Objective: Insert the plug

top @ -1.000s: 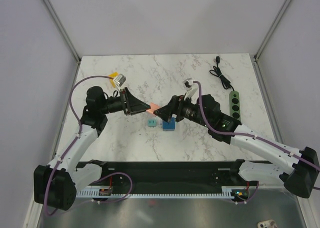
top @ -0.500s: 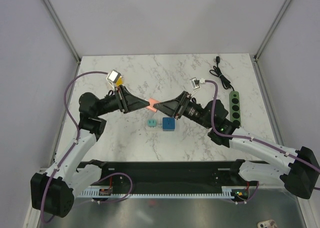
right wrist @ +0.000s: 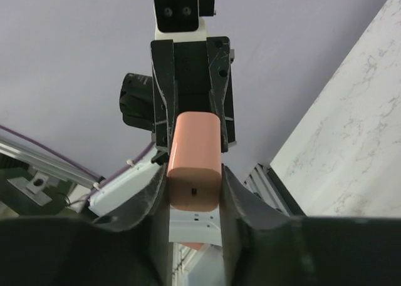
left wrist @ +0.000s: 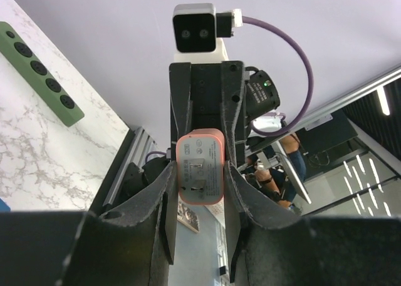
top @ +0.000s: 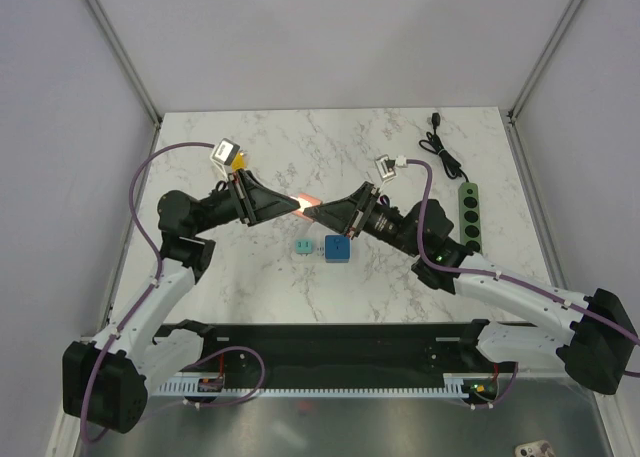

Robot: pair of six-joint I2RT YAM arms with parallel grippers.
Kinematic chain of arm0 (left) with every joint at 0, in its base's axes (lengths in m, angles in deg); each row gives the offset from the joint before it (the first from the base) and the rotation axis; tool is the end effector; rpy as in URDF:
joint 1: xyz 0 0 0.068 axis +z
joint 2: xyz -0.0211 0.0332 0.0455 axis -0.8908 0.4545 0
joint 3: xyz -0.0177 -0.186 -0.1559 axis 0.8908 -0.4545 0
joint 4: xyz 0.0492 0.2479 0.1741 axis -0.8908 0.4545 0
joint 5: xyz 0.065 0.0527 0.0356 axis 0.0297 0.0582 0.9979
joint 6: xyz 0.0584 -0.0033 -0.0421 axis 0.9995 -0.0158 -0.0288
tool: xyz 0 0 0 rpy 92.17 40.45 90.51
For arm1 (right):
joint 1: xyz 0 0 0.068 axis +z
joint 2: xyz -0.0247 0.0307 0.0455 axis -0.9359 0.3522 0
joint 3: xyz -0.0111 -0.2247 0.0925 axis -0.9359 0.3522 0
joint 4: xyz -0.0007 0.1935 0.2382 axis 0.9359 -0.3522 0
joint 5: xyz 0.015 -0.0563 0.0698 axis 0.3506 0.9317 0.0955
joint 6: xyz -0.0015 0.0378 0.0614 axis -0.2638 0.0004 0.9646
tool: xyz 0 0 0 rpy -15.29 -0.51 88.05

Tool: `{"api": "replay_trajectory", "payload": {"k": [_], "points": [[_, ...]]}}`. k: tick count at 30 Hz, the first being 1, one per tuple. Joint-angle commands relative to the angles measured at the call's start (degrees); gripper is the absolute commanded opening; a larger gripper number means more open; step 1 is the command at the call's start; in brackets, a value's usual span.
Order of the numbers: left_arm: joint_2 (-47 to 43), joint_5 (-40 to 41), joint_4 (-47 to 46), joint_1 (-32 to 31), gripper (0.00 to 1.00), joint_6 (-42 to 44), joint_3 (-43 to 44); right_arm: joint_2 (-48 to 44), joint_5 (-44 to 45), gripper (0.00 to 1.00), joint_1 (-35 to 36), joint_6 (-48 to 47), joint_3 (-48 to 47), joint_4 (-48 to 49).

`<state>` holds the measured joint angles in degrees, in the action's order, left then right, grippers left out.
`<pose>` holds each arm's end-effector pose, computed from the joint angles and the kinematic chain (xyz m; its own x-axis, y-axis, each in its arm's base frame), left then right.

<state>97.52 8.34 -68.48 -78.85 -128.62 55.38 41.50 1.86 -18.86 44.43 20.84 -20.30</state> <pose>0.2605 -0.1252 0.3135 -0.7683 -0.3522 -0.5344 0.5767 -0.0188 -0.8167 0.2092 0.2743 0.3045 -0.7330 0.4873 -0.4746 -0.5195 0.0493 0.8530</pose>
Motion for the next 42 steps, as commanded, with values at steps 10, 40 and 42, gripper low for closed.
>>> {"api": "replay_trajectory", "payload": {"k": [10, 40, 42], "points": [[-2.52, 3.98, 5.79, -0.2, 0.9, 4.25, -2.08, -4.82, 4.97, 0.0, 0.28, -6.41, -2.38, -7.57], [5.11, 22.35, 66.02, -0.12, 1.0, 54.89, 10.58, 30.12, 22.98, 0.0, -47.87, -55.2, -44.4, -89.58], [5.55, 21.74, 66.28, -0.12, 1.0, 55.07, 10.49, 33.04, 23.87, 0.0, -49.2, -56.33, -46.33, -91.77]]}}
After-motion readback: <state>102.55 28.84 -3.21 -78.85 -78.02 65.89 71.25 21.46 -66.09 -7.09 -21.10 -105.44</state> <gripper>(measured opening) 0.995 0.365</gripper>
